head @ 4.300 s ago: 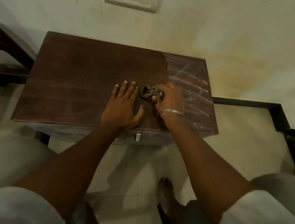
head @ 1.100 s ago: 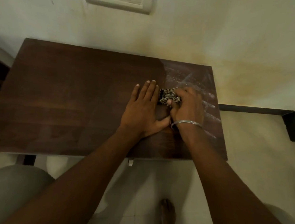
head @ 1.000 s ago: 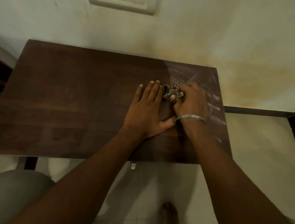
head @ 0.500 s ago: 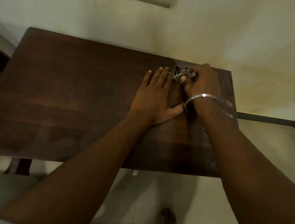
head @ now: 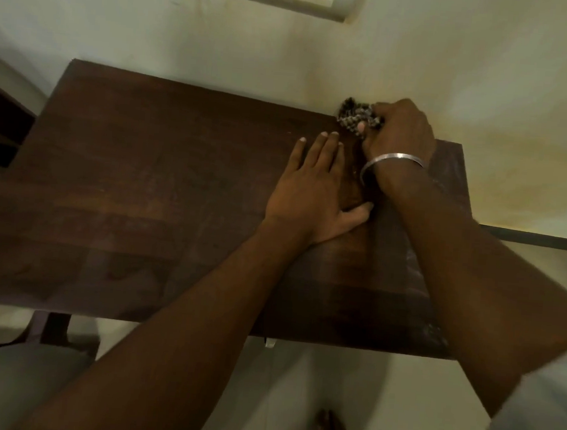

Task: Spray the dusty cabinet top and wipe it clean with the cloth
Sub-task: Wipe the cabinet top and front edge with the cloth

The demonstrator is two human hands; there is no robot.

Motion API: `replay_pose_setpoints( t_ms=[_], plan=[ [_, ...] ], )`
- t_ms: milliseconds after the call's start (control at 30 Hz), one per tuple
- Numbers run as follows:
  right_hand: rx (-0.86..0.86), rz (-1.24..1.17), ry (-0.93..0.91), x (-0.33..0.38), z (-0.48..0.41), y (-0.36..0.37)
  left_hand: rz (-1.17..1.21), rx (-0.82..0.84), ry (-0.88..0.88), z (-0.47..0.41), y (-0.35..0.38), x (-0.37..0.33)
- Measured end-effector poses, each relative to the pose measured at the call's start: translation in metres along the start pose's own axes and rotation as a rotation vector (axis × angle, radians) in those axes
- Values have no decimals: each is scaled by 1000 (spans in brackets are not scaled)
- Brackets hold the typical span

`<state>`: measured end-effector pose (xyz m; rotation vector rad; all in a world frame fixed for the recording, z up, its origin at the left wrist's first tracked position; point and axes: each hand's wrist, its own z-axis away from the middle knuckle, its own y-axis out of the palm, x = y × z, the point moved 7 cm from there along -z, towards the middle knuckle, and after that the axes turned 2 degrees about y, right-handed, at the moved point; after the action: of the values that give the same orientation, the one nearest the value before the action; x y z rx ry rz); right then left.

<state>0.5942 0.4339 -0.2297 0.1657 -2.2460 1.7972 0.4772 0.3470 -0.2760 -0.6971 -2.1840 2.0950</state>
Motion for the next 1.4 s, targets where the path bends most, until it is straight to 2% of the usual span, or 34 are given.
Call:
replay_pose_setpoints(
  t_ms=[133, 333, 433, 567, 800, 1000, 1400],
  plan=[
    [61, -31, -41, 1, 3, 1, -10, 5, -1, 2, -1, -1],
    [22, -65, -120, -25, 51, -15, -3, -1, 21, 12, -4, -11],
    [26, -78, -36, -30, 31, -16, -2, 2, 11, 25, -3, -19],
    [115, -121, 45, -31, -4, -15, -9, 27, 6, 33, -1, -25],
    [142, -71, -123, -46, 48, -25, -18, 37, 0, 30, -1, -26],
    [103, -80, -10, -49, -1, -22, -38, 43, -5, 30, 0, -26],
    [148, -70, -143, -62, 18, -23, -43, 25, -18, 28, 4, -25]
  ],
)
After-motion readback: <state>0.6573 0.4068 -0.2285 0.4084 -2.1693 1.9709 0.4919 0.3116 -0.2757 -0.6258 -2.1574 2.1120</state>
